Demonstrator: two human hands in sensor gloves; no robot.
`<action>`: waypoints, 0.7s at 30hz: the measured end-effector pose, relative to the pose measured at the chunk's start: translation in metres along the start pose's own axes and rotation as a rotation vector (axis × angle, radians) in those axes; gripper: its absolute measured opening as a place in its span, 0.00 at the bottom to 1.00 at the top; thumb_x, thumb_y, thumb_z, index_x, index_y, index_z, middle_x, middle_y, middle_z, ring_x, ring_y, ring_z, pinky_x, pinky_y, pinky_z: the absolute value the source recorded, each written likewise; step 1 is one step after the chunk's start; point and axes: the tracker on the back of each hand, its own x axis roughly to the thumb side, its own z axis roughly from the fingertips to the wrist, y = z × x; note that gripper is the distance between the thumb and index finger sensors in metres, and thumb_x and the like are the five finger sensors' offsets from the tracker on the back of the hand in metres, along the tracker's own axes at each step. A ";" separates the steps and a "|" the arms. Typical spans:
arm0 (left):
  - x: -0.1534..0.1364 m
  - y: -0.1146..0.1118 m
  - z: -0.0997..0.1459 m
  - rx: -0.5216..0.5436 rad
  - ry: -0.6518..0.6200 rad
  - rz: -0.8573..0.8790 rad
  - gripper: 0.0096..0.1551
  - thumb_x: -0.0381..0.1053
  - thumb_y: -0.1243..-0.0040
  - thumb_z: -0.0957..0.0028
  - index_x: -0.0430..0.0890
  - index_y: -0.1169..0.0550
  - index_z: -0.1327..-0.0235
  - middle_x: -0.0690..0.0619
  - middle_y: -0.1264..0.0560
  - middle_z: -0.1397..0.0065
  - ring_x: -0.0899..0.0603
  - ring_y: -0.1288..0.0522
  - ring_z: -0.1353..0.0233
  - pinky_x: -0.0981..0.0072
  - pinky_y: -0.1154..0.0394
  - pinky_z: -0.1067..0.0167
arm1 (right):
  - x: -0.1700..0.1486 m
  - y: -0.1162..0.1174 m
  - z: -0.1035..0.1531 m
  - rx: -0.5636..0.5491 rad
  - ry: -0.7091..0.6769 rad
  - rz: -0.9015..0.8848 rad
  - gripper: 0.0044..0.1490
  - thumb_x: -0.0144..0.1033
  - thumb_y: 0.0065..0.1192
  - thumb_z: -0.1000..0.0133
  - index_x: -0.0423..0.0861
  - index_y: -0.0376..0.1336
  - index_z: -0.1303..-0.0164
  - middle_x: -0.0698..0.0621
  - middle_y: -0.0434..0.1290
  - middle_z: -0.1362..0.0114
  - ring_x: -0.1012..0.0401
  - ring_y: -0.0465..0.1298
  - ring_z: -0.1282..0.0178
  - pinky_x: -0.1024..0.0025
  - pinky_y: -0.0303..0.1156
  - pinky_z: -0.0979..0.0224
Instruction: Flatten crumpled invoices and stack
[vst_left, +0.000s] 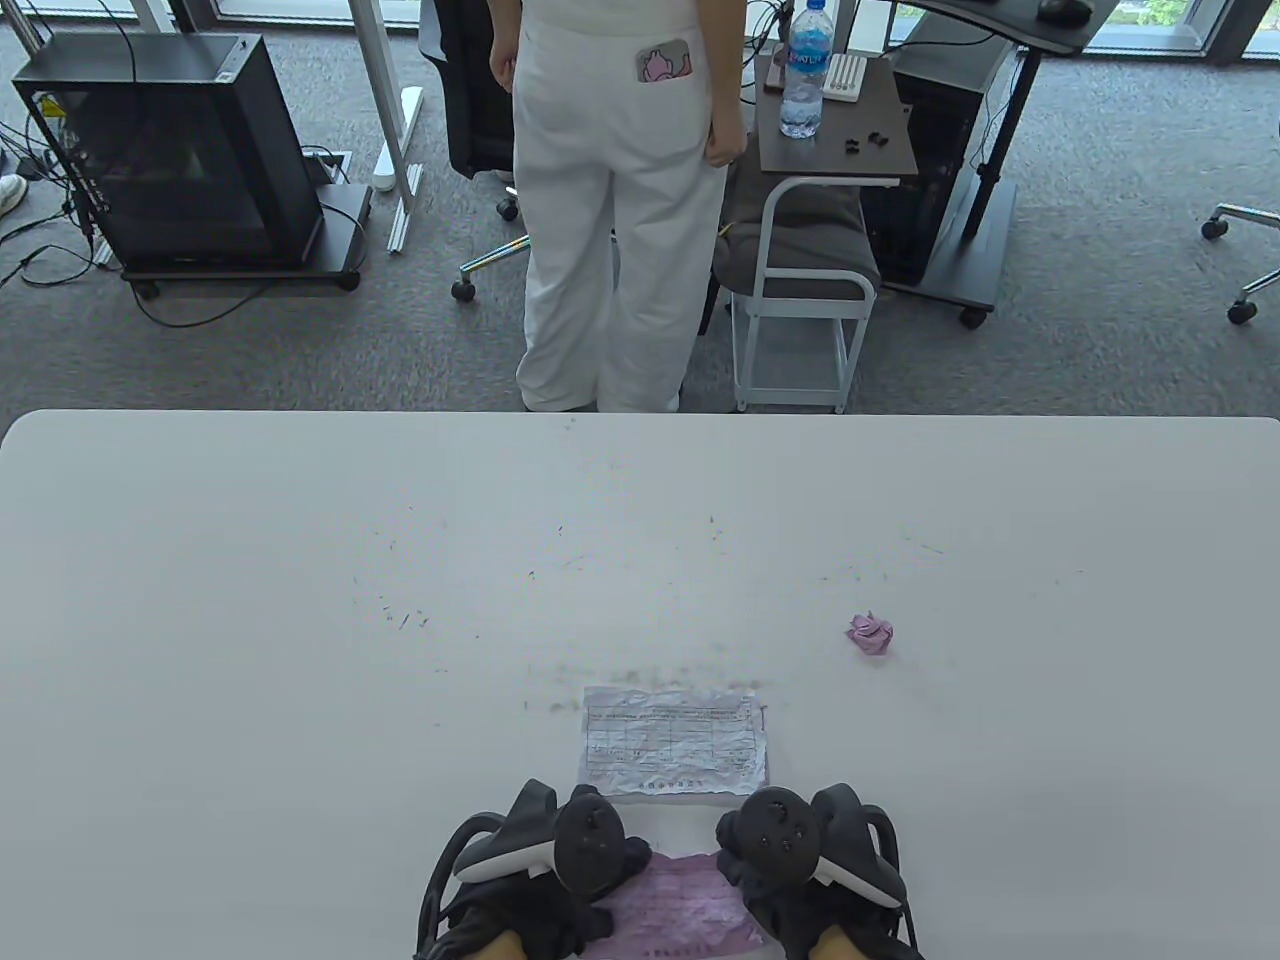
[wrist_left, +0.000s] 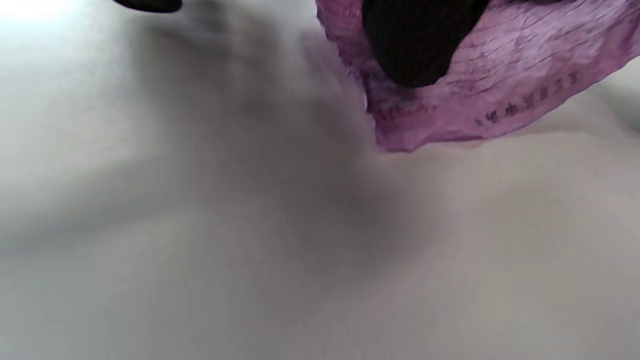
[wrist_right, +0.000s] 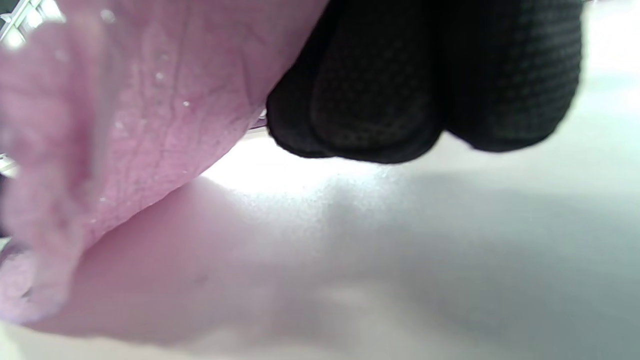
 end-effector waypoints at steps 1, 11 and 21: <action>0.000 -0.002 -0.002 -0.025 0.015 -0.006 0.42 0.51 0.38 0.38 0.57 0.49 0.19 0.39 0.72 0.24 0.18 0.63 0.25 0.31 0.46 0.33 | 0.000 0.000 0.000 0.000 0.000 0.003 0.25 0.35 0.67 0.45 0.41 0.67 0.39 0.45 0.82 0.52 0.56 0.83 0.62 0.58 0.83 0.56; 0.001 -0.007 -0.009 -0.093 0.081 -0.017 0.47 0.54 0.41 0.39 0.55 0.59 0.22 0.41 0.74 0.24 0.19 0.70 0.26 0.29 0.53 0.33 | -0.006 0.000 0.001 0.000 0.050 0.015 0.27 0.32 0.68 0.45 0.42 0.64 0.36 0.42 0.79 0.45 0.53 0.82 0.55 0.54 0.82 0.51; -0.005 -0.008 -0.011 -0.117 0.090 0.038 0.49 0.55 0.41 0.40 0.57 0.61 0.24 0.43 0.76 0.26 0.21 0.75 0.28 0.28 0.58 0.34 | -0.019 -0.002 0.003 0.024 0.123 -0.005 0.28 0.30 0.68 0.45 0.42 0.64 0.35 0.41 0.78 0.43 0.52 0.81 0.53 0.53 0.81 0.49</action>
